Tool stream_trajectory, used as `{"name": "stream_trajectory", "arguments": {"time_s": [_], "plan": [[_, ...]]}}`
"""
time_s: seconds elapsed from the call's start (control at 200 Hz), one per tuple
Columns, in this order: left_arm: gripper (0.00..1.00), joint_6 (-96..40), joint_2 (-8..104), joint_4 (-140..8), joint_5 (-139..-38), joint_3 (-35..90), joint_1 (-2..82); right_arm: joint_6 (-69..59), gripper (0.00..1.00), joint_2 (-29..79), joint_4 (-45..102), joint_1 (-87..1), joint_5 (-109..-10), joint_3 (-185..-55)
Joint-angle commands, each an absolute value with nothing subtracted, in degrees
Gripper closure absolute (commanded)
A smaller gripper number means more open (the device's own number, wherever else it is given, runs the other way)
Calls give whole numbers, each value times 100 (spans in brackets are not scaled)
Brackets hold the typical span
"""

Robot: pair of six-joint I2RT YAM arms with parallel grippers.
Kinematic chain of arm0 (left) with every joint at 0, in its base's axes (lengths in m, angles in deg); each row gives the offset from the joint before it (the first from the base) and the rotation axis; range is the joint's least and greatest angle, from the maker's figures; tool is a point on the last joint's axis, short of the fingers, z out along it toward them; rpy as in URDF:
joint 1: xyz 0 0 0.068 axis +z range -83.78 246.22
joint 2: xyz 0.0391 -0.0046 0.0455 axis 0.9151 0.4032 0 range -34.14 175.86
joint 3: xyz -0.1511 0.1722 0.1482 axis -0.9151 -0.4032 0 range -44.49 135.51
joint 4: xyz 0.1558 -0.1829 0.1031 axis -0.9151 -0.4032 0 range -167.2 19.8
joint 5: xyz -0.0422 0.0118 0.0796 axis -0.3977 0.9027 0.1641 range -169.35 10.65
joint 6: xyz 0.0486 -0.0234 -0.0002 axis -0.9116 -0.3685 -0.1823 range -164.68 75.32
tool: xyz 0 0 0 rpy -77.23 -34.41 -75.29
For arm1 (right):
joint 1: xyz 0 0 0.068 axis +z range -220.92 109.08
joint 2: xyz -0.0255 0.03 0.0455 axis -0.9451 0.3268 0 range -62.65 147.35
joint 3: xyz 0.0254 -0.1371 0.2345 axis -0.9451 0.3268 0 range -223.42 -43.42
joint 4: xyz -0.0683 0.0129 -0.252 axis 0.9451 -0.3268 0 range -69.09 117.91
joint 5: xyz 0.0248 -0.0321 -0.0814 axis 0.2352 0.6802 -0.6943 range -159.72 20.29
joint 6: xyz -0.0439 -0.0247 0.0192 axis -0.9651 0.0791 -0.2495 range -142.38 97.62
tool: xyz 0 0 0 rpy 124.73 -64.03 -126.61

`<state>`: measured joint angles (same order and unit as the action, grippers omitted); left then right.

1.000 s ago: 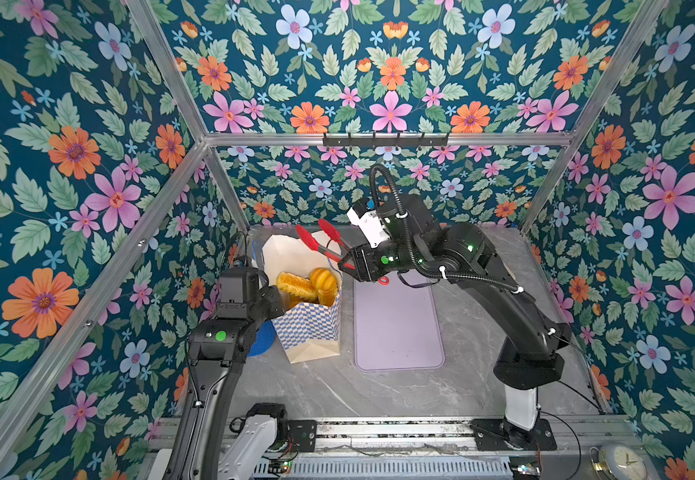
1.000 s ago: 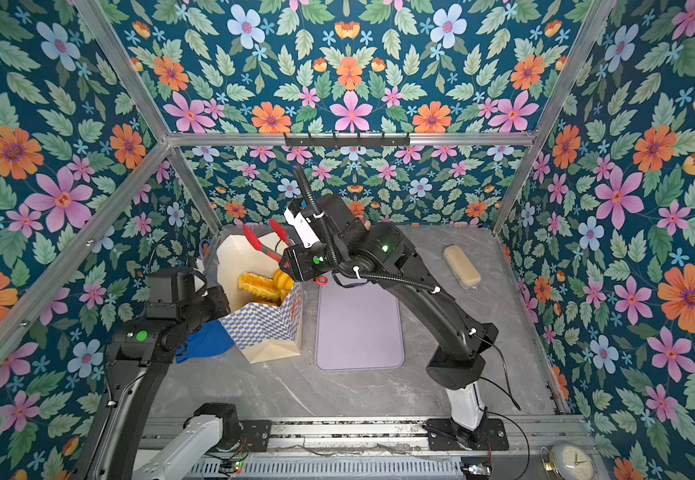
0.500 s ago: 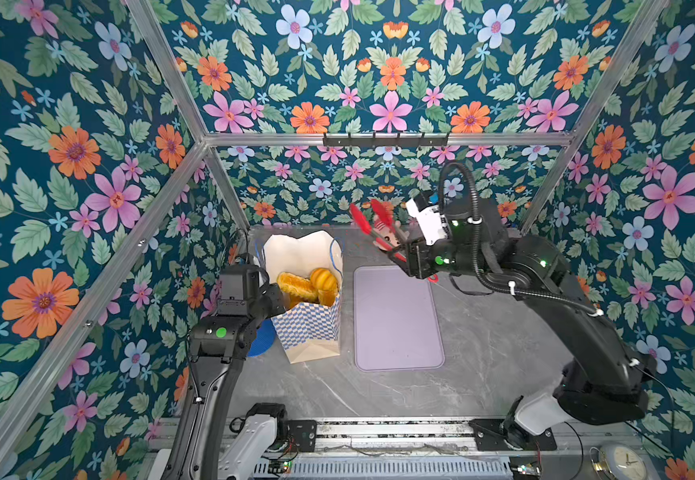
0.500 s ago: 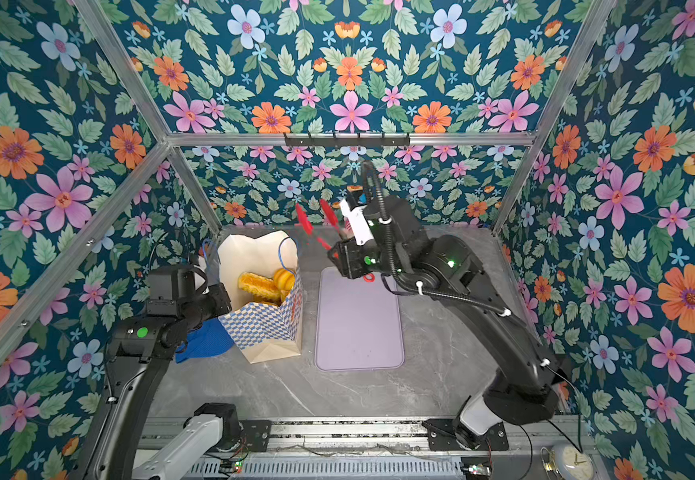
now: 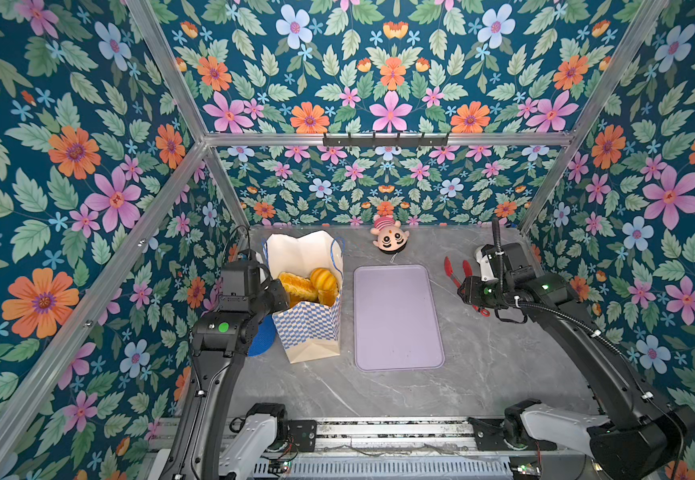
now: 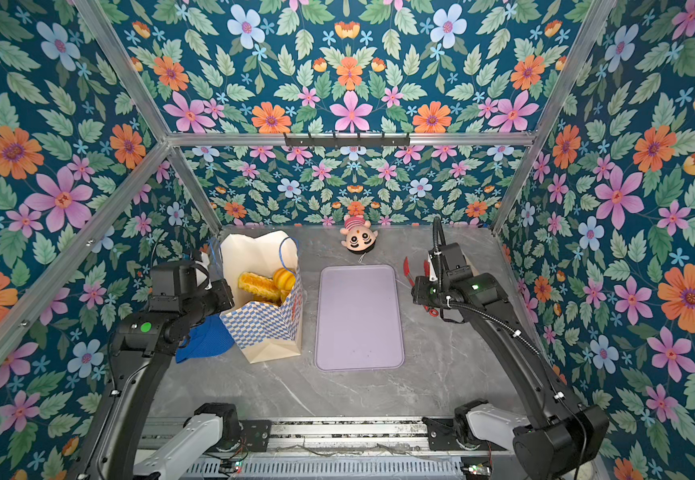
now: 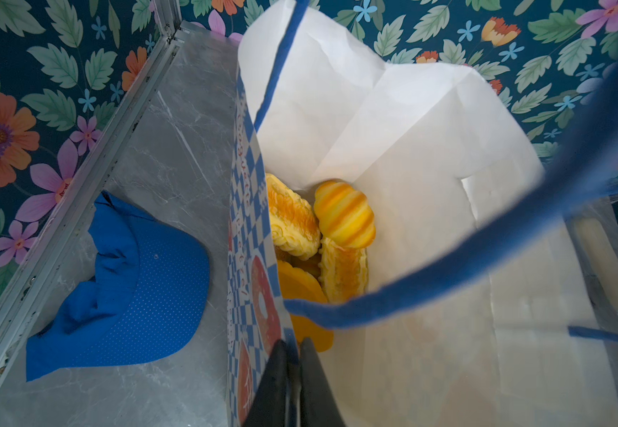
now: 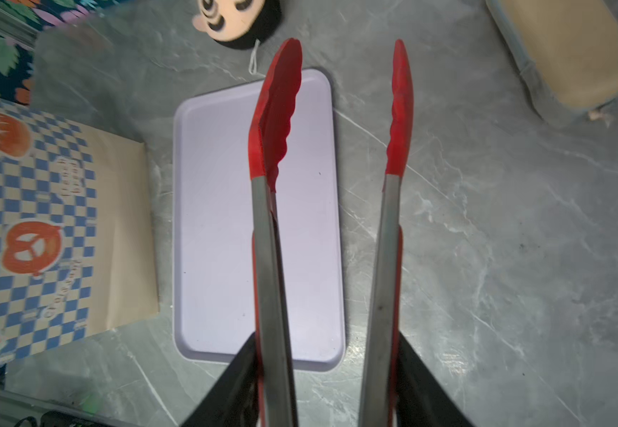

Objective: Place the fake bread into the paper bag
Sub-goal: 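Swing the right gripper back and lay the tongs on the table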

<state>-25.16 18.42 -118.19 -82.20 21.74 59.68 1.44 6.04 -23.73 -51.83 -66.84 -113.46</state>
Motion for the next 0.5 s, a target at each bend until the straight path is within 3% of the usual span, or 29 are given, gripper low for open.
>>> {"name": "stream_trajectory", "arguments": {"time_s": [0.0,0.495], "plan": [[88,-2491,1830,-11643,-8264,2176,5972,120,47,750,-1901,-5261,-6775,-11023],[88,-2491,1735,-11666,-8218,2094,5972,244,44,1667,-1288,-5467,-6797,-10236]]}}
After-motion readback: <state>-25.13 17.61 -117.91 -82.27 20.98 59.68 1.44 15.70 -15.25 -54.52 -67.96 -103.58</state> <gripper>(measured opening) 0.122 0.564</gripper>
